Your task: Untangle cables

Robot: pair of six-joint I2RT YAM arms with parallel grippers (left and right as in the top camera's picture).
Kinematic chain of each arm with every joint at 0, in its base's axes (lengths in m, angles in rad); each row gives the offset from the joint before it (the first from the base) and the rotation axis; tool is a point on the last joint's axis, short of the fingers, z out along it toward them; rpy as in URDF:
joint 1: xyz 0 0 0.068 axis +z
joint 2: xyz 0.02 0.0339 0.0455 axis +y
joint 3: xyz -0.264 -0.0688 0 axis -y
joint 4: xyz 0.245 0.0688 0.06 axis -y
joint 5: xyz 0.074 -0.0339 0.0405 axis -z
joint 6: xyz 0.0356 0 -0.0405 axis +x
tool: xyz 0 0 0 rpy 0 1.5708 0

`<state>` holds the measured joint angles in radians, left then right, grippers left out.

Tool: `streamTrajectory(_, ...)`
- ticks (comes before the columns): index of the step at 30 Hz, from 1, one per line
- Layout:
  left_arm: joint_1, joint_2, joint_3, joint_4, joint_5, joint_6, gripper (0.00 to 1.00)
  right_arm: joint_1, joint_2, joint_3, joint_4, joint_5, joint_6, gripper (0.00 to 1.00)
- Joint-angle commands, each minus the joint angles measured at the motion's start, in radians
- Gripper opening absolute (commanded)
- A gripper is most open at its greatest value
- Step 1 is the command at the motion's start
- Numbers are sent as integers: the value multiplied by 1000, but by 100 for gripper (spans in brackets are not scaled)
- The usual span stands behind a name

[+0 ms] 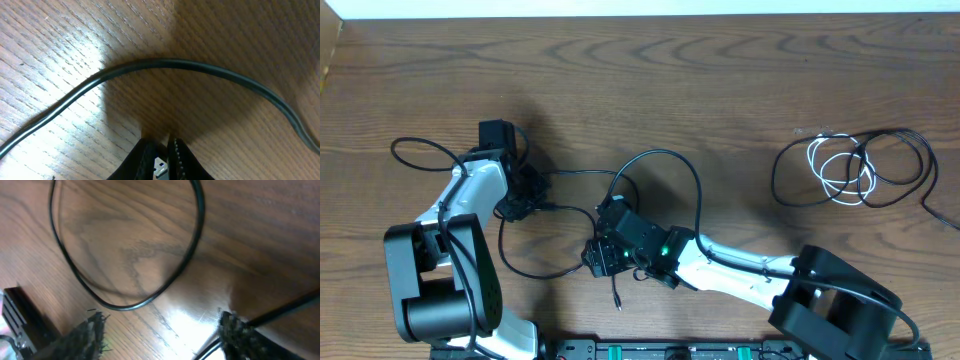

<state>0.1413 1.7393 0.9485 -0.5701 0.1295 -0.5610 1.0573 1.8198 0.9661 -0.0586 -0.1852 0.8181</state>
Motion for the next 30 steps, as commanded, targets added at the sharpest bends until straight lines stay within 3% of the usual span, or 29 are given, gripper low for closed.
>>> streamTrajectory(1, 3, 11, -2, 1, 2, 2, 17, -13, 1, -1, 32, -72, 16, 75)
streamTrajectory(5, 3, 11, -2, 11, 24, 9, 16, -64, -38, -1, 67, -194, 4, 75)
streamTrajectory(12, 3, 7, -2, 93, 471, 283, 17, -161, -48, -1, 10, -407, 4, 76)
streamTrajectory(13, 3, 4, -2, 94, 505, 303, 22, -174, -48, -1, -22, -421, 3, 77)
streamTrajectory(17, 3, -40, -2, 78, 597, 375, 24, -201, -48, -3, -171, -375, 4, 77)
streamTrajectory(21, 3, -100, -2, 16, 534, 396, 24, -184, -47, -22, -195, -323, 16, 73)
streamTrajectory(25, 3, -122, -2, -127, 315, 357, 24, -154, -46, -41, -184, -241, 106, 71)
streamTrajectory(30, 3, -114, -64, -227, 227, 333, 24, -120, -31, -83, -53, -195, 256, 66)
